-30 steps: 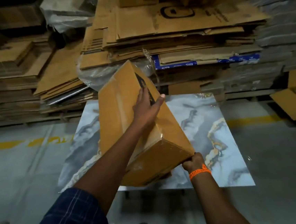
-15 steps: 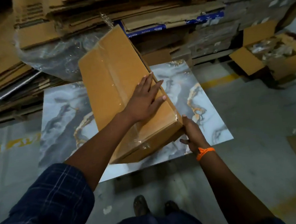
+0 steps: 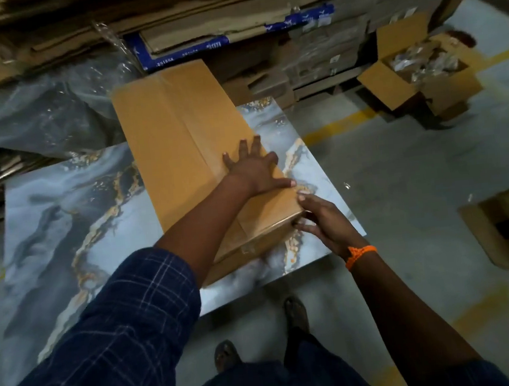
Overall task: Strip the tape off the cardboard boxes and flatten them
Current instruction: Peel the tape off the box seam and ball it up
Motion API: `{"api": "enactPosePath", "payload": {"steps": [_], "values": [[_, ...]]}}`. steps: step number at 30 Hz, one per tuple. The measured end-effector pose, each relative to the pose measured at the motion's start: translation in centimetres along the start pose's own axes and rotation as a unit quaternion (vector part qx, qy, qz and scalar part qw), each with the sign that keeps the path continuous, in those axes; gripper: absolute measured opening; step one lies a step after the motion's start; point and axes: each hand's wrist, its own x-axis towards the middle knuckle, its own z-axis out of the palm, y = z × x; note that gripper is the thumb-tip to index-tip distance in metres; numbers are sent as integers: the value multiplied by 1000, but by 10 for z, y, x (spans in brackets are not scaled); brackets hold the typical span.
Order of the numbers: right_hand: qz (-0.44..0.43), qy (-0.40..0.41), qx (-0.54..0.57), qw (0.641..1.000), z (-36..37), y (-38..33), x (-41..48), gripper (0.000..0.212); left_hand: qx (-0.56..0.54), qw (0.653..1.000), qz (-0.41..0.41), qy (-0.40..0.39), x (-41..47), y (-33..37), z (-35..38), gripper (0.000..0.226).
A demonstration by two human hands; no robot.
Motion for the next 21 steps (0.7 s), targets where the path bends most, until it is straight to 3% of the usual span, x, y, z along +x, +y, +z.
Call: {"api": "enactPosePath", "payload": {"steps": [4,9,14,16,18,21], "values": [[-4,-105,-69,992,0,-27,27,24,-23,998,-63,-13,3,-18,-16,82],[-40,-142,-147,978,-14,-46,48,23,-40,995,-90,2,2,-16,-8,79],[122,-178,-57,975,-29,-33,43,18,-3,990,-101,97,-8,-10,26,85],[156,-155,-22,975,-28,-30,38,15,-12,982,-62,177,-10,-9,41,80],[170,-129,19,977,-22,-28,34,14,-31,971,44,234,-10,-11,49,65],[229,-103,94,963,-15,-26,29,10,-117,962,126,213,-7,-21,46,42]]}}
